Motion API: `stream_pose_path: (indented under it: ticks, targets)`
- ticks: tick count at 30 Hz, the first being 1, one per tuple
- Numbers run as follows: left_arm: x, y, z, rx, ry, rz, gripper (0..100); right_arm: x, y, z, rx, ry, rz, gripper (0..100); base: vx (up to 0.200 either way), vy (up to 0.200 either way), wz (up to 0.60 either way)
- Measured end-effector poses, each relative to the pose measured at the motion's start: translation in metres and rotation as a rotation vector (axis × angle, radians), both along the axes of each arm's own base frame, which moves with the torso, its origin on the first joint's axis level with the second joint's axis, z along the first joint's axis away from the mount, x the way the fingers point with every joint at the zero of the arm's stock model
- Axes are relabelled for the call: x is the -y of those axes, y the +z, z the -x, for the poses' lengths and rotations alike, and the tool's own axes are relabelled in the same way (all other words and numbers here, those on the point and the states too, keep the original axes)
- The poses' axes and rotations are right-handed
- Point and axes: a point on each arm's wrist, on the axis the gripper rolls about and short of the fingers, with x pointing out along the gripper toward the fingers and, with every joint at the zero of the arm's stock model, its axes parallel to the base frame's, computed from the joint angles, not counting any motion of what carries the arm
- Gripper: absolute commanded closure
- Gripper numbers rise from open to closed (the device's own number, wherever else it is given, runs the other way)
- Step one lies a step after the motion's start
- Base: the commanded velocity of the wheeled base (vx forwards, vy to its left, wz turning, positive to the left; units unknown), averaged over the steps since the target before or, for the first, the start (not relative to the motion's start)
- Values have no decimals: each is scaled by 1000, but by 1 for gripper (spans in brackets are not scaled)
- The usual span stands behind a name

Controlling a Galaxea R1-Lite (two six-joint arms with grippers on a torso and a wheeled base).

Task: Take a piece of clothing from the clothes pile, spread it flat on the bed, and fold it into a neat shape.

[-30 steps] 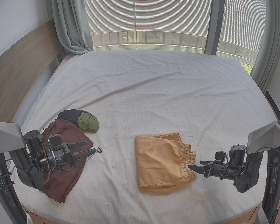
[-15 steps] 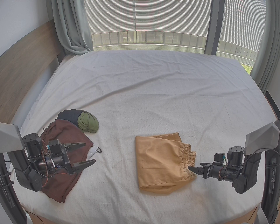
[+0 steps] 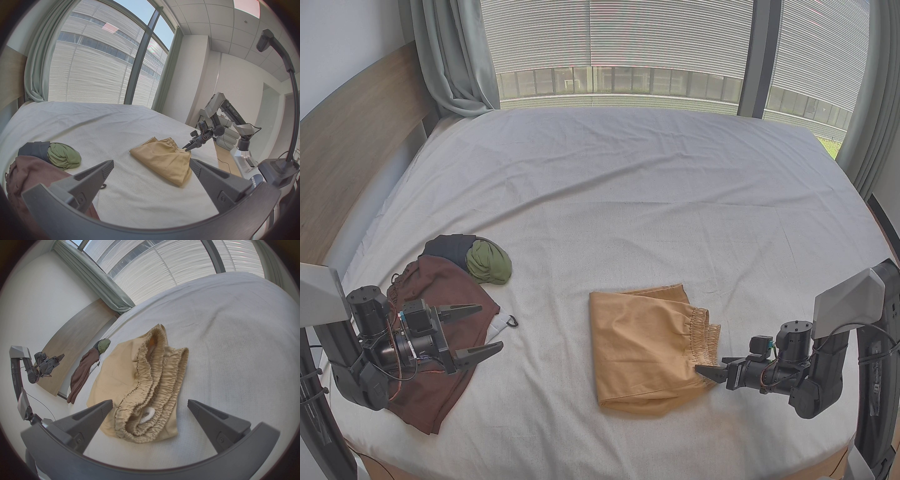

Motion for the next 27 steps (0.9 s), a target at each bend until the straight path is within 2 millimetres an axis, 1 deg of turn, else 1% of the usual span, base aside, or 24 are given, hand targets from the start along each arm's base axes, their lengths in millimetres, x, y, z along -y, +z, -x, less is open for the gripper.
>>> stream_pose_path:
  ticks: [3, 9, 12, 20, 27]
  targets:
    - [0, 0, 0, -1, 0, -1, 0, -3, -7, -1, -14, 9, 1, 0, 0, 0, 0]
    - [1, -1, 1, -4, -1, -1, 0, -12, -15, -1, -32, 34, -4, 0, 0, 0, 0]
    - [1, 0, 1, -3, -2, 0, 0, -14, -17, -1, -34, 40, -6, 0, 0, 0, 0]
    - [2, -1, 2, -4, -9, -1, 0, -29, -21, -4, -28, 78, -21, 0, 0, 0, 0]
    - [2, -1, 2, -1, -9, -5, 0, -31, -24, -5, -30, 83, -21, 0, 0, 0, 0]
